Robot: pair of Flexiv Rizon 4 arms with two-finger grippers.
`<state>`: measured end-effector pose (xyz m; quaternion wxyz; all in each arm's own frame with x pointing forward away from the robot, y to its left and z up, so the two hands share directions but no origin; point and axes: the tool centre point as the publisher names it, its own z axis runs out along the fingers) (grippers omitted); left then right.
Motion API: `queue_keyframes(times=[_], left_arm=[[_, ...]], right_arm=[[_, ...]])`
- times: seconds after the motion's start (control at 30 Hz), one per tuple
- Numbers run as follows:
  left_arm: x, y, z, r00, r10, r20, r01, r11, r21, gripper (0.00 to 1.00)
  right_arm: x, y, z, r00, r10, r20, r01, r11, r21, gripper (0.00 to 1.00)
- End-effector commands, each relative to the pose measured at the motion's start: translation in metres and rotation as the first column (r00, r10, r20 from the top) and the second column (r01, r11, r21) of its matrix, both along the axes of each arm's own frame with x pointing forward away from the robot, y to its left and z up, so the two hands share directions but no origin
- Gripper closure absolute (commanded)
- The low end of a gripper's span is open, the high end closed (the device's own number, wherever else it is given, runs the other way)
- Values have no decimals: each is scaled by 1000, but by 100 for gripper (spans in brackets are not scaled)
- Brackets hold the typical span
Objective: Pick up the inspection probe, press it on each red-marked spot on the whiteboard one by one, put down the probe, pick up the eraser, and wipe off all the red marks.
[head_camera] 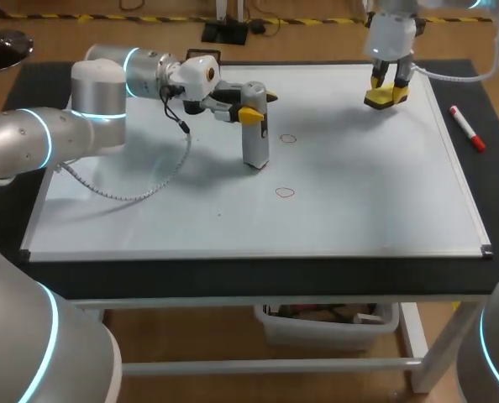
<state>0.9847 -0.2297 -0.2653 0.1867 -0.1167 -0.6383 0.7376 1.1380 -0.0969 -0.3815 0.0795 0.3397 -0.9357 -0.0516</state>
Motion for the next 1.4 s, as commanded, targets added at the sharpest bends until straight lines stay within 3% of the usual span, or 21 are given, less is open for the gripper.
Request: queue_keyframes(times=[0.03, 1.17, 1.4], left_arm=[[4, 0, -3, 1000, -25, 5, 25, 1000, -4, 100], [-5, -1, -1, 999, -43, 25, 42, 999, 23, 100], [0, 9, 18, 999, 16, 49, -17, 999, 31, 100]], right_arm=[[-1, -1, 3, 1000, 2, 1, -2, 1000, -4, 100], [-1, -1, 3, 1000, 2, 1, -2, 1000, -4, 100], [-1, -1, 3, 1000, 2, 1, -2, 1000, -4, 100]])
